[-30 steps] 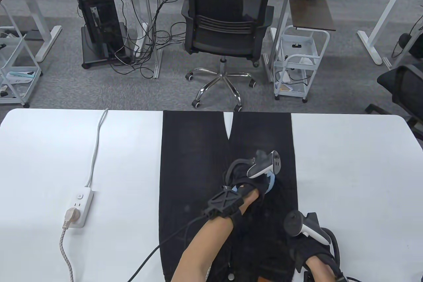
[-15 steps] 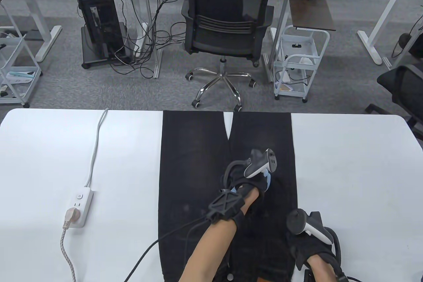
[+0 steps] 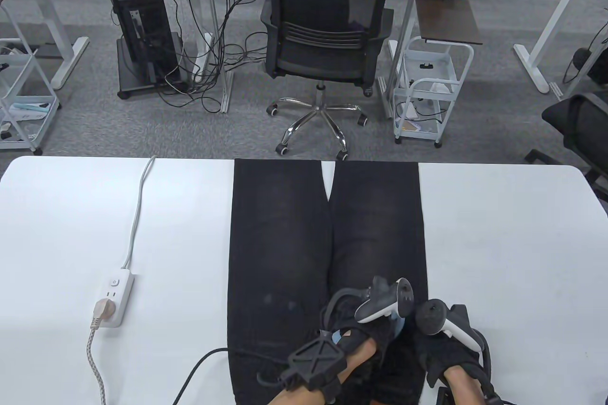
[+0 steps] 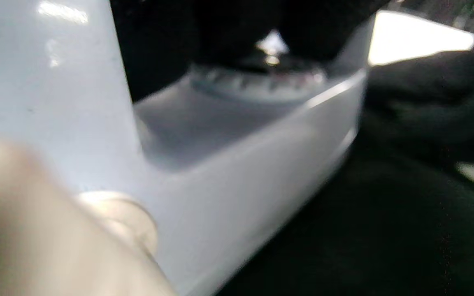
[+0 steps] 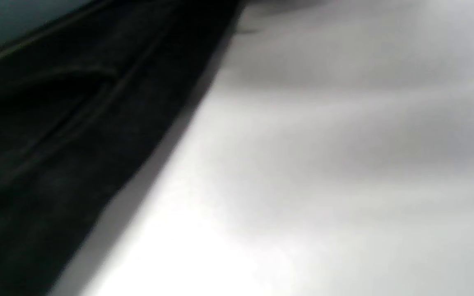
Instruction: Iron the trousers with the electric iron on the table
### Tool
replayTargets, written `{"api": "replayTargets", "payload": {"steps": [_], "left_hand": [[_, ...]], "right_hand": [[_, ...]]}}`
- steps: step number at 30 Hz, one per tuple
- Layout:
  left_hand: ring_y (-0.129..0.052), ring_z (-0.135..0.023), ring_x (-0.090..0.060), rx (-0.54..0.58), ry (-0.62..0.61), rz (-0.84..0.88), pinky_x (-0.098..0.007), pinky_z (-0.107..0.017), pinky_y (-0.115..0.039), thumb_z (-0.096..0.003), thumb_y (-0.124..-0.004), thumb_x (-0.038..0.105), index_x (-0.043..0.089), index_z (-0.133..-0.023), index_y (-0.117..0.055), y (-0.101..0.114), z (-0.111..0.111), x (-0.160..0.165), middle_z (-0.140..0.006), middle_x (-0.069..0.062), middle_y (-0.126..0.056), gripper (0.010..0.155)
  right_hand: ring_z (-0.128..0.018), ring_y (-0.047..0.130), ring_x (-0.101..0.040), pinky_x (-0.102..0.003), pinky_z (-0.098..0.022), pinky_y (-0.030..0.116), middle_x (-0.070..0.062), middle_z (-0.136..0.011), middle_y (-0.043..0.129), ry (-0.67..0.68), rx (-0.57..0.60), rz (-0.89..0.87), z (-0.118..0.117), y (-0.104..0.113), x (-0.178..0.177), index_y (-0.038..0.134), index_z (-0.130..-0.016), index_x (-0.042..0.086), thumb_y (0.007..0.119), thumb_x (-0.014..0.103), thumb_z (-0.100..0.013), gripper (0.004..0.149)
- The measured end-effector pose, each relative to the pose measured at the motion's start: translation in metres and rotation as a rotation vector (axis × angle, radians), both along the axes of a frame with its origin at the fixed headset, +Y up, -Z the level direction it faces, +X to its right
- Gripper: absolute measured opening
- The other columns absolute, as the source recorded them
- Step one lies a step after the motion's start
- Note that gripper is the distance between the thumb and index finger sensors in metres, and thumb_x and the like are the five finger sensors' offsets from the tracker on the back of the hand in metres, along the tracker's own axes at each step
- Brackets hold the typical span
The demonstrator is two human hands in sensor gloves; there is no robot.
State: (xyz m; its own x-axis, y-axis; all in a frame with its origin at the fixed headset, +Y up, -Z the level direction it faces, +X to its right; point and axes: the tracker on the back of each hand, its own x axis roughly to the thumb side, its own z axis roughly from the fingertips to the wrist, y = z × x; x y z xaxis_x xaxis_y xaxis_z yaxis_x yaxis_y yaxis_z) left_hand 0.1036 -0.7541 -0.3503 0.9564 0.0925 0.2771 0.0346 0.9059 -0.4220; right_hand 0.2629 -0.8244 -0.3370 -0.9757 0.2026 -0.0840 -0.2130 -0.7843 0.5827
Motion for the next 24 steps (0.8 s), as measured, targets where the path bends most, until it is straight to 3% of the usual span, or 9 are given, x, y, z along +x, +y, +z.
{"api": "replayTargets", "payload": {"steps": [4, 8, 18, 24], "left_hand": [[-0.098, -0.032, -0.015, 0.050, -0.004, -0.016, -0.050, -0.046, -0.085, -0.0588, -0.078, 0.041, 0.007, -0.075, -0.077, 0.001, 0.012, -0.002, -0.041, 0.000, -0.094, 0.038], [-0.097, -0.033, -0.015, 0.068, -0.009, -0.022, -0.049, -0.047, -0.085, -0.0599, -0.078, 0.042, 0.008, -0.077, -0.076, 0.001, 0.006, -0.001, -0.043, 0.001, -0.094, 0.038], [-0.097, -0.035, -0.014, 0.129, 0.105, -0.061, -0.049, -0.049, -0.085, -0.0600, -0.077, 0.043, 0.009, -0.078, -0.075, 0.001, -0.061, 0.005, -0.044, 0.002, -0.093, 0.038], [-0.097, -0.036, -0.015, 0.099, 0.176, -0.061, -0.049, -0.050, -0.084, -0.0603, -0.076, 0.043, 0.009, -0.079, -0.075, 0.000, -0.097, -0.006, -0.045, 0.001, -0.093, 0.039]], "right_hand": [[-0.099, -0.001, -0.050, -0.077, -0.064, 0.022, -0.018, -0.110, -0.009, 0.013, 0.001, 0.018, 0.002, -0.001, -0.002, 0.001, -0.108, 0.015, 0.046, 0.027, -0.061, 0.066], [-0.099, 0.000, -0.050, -0.077, -0.064, 0.023, -0.018, -0.110, -0.009, 0.014, 0.005, 0.026, 0.003, -0.002, -0.002, 0.001, -0.108, 0.015, 0.046, 0.027, -0.061, 0.066], [-0.099, 0.002, -0.051, -0.077, -0.064, 0.025, -0.020, -0.110, -0.008, 0.027, 0.015, 0.046, 0.006, -0.002, -0.006, 0.001, -0.108, 0.013, 0.045, 0.027, -0.061, 0.066], [-0.098, 0.002, -0.053, -0.077, -0.064, 0.025, -0.021, -0.110, -0.008, 0.040, 0.015, 0.043, 0.006, -0.002, -0.006, 0.001, -0.108, 0.013, 0.045, 0.027, -0.061, 0.066]]}}
